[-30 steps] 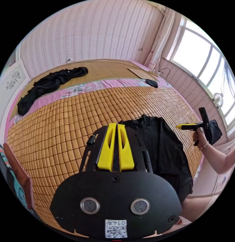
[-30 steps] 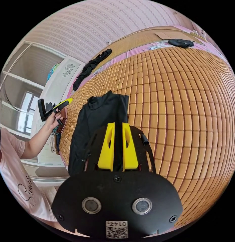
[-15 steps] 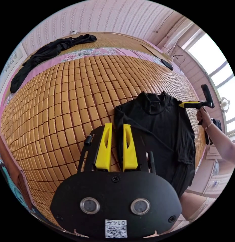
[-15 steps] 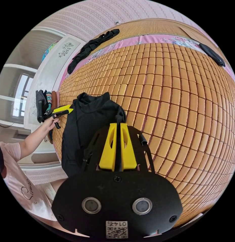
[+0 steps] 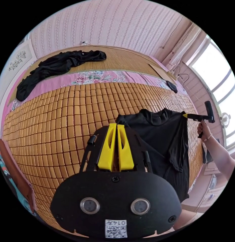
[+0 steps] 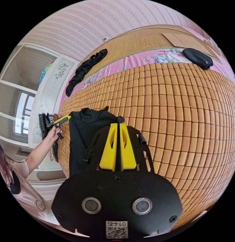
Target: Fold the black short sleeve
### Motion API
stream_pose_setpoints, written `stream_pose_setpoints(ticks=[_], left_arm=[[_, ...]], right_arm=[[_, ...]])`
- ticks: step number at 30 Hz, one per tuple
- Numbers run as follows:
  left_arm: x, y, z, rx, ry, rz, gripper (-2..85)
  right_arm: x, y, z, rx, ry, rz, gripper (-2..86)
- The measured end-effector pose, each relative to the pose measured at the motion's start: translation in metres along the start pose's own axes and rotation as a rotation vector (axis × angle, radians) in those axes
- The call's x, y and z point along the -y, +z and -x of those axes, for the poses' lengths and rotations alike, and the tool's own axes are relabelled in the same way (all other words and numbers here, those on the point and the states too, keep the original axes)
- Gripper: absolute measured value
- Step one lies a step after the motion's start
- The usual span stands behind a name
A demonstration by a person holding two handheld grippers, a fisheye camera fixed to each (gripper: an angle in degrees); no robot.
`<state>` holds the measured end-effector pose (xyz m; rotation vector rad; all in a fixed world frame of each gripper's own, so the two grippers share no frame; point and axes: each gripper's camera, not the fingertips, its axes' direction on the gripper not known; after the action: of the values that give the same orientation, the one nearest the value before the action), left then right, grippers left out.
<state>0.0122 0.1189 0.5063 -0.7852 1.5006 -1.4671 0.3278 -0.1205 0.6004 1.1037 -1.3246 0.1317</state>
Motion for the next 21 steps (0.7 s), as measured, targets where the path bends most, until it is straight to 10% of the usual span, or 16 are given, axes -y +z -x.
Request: stream_pose_setpoints(ticks=[9,21], left_arm=[[0.002,-0.089,-0.024,-0.093,0.059,-0.096,-1.0],[-0.228,-0.236,-0.067,-0.277,0.093,-0.014,-1.0]], right_arm=[[-0.017,-0.052,0.030,0.117,-0.104,-0.033,0.7],[-0.279,-0.102,0.047,0.430,0.013,0.009,0.8]])
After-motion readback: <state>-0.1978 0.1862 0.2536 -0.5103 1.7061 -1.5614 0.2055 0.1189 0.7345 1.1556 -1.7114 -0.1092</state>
